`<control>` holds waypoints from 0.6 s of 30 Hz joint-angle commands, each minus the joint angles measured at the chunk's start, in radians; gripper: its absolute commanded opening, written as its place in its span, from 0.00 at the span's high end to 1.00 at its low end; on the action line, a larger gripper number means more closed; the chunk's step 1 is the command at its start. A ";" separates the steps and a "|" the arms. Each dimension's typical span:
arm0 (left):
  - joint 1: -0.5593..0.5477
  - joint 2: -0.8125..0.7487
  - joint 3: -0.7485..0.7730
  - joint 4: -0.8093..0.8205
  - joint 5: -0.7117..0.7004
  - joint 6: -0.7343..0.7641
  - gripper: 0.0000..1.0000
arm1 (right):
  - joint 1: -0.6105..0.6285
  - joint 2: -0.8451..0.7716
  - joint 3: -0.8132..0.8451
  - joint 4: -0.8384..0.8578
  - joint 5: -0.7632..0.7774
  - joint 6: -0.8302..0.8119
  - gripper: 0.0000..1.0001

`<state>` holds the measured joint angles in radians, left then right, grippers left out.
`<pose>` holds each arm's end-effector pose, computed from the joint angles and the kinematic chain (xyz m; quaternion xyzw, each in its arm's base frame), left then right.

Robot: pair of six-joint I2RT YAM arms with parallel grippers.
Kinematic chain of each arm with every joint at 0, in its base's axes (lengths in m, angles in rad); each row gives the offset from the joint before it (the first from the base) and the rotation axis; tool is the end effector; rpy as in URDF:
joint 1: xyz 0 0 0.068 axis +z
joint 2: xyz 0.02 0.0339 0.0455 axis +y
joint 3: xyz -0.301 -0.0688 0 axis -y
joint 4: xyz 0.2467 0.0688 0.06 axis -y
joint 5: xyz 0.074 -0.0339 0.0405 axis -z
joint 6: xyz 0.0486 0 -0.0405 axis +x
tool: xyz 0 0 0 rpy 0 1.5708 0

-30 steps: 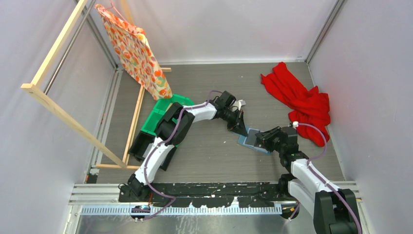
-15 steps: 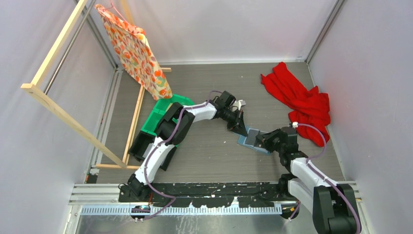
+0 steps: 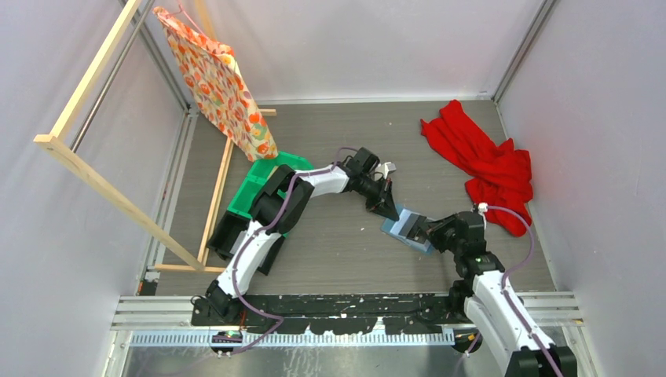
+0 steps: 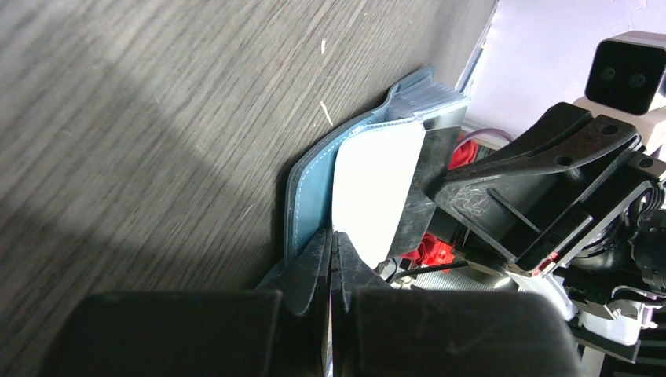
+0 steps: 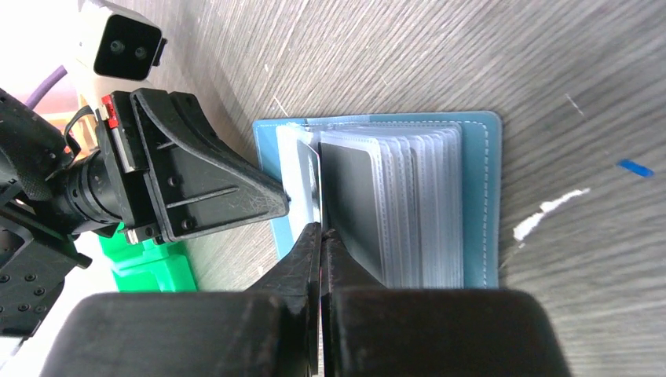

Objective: Take the credit cards out of the card holder
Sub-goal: Remove the credit card from the card holder.

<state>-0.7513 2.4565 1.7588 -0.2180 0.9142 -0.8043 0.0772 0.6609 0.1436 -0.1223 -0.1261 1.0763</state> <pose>0.3712 -0.3994 0.1092 -0.1194 -0.8531 0.5003 0.0876 0.1237 0.0157 0.1555 0.4024 0.7964 0.2915 0.3449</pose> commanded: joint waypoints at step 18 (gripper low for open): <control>0.038 -0.021 -0.115 -0.089 -0.200 0.085 1.00 | -0.001 -0.436 0.108 -0.597 0.088 -0.036 0.99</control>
<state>-0.7422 2.4329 1.7157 -0.2020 0.9119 -0.8036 0.0761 0.2710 0.1894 -0.5800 -0.0586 1.0637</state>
